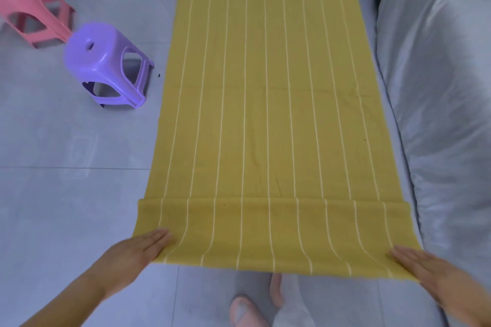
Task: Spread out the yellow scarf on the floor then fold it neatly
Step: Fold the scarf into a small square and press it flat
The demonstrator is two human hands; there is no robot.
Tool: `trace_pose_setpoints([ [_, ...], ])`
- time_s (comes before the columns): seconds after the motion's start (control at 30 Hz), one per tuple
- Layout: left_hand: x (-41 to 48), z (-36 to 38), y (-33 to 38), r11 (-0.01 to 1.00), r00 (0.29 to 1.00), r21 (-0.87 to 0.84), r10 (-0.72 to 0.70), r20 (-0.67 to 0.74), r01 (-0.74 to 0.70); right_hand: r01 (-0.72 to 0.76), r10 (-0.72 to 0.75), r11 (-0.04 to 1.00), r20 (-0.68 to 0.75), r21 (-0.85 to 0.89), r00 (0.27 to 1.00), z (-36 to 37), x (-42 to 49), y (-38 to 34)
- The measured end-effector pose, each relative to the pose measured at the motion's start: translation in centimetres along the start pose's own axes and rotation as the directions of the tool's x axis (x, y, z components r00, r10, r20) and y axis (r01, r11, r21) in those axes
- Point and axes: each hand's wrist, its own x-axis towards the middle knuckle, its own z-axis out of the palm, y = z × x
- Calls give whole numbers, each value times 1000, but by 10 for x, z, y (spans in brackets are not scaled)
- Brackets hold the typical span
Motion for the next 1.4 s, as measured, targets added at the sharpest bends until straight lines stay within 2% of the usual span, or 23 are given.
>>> trace_pose_setpoints([
  [0.1,19,-36,-14,997,997,75,-28,-67,33,-10,10,1000,8,-8,1000,-24,16,17],
  [0.23,44,-74,-35,989,995,136,-54,-84,65,-46,46,999,-11,-17,999,-58,41,48],
  [0.4,84,-115,-56,982,980,129,-114,-163,136,-228,227,974,58,16,972,-108,81,79],
  [0.47,102,-122,-67,979,969,117,-139,-203,165,-261,261,965,-4,-29,965,-117,102,87],
  [0.63,148,-120,-91,966,952,5,-253,-171,257,-250,248,967,-50,-43,967,-118,151,110],
  [0.73,175,-117,-103,958,955,80,-264,-135,276,-282,281,958,-20,-46,959,-117,176,126],
  [0.8,190,-114,-110,949,961,175,-239,-141,262,-321,324,945,39,-55,945,-119,191,133],
  [0.87,201,-108,-118,935,953,224,-236,-189,276,-357,360,932,34,-62,932,-118,204,137],
  [1.03,223,-99,-122,883,907,207,-402,-129,421,-454,459,887,65,-87,886,-110,232,146],
  [1.1,235,-98,-124,858,878,186,-474,-69,478,-510,516,854,48,-105,855,-105,243,149],
  [1.17,247,-98,-122,826,833,109,-551,-53,553,-609,610,790,-7,-67,792,-102,252,147],
  [1.23,253,-92,-115,825,806,-16,-556,-202,565,-661,660,751,-46,-5,750,-98,261,138],
  [1.3,254,-84,-96,870,834,-50,-485,-262,490,-613,615,788,-43,49,787,-96,269,118],
  [1.4,255,-67,-55,948,936,-3,-315,-155,318,-455,456,890,-42,36,889,-86,274,84],
])
